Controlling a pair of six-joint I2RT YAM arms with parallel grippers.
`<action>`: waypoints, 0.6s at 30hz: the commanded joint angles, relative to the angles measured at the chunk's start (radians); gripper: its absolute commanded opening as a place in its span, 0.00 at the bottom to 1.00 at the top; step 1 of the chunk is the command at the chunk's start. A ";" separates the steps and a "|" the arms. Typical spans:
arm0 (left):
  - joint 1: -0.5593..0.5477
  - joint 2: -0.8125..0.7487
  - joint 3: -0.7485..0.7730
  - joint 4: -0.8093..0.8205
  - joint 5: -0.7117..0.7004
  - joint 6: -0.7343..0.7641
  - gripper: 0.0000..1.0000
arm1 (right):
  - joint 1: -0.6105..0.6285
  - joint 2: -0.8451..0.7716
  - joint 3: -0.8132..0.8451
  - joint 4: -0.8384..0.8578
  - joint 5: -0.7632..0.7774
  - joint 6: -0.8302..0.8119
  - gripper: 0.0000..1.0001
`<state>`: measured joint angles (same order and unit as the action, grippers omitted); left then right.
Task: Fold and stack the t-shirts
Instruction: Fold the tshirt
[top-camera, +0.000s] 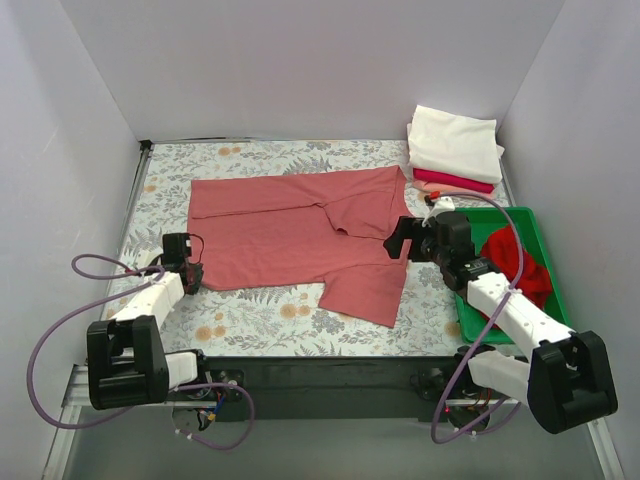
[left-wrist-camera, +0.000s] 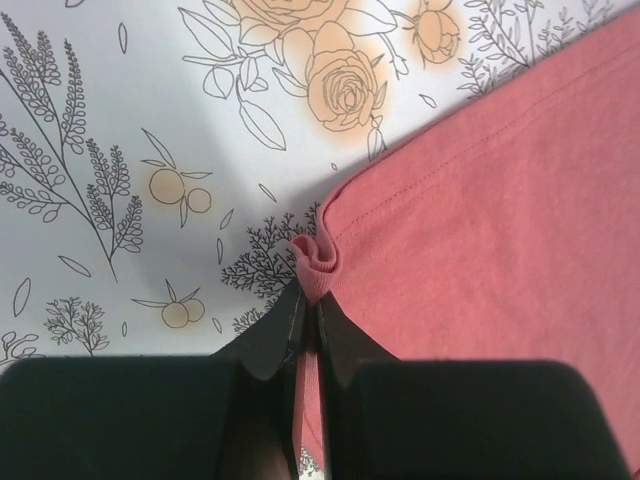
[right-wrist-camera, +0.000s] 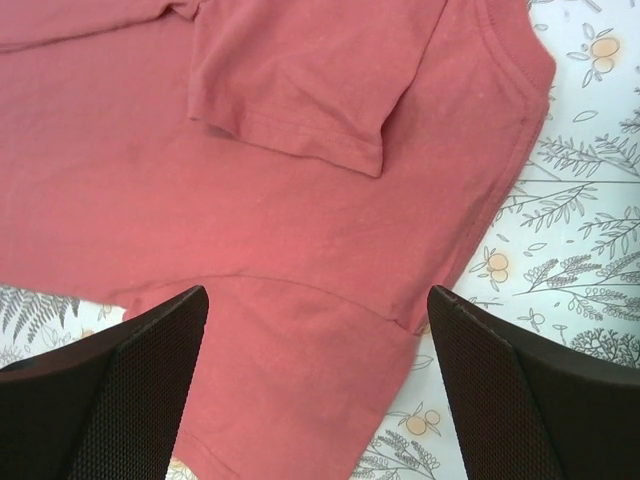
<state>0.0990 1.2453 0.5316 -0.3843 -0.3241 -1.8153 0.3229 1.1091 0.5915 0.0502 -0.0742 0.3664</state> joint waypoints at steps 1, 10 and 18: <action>0.005 -0.055 -0.005 -0.007 0.013 0.028 0.00 | 0.112 -0.011 0.005 -0.079 0.066 -0.026 0.95; 0.005 -0.043 0.008 -0.013 0.031 0.042 0.00 | 0.493 -0.038 -0.022 -0.374 0.206 -0.009 0.88; 0.005 -0.066 -0.001 -0.019 0.025 0.036 0.00 | 0.680 0.012 -0.045 -0.493 0.223 0.060 0.77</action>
<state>0.0994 1.2079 0.5316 -0.3889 -0.2913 -1.7851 0.9684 1.0935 0.5453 -0.3756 0.1085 0.3809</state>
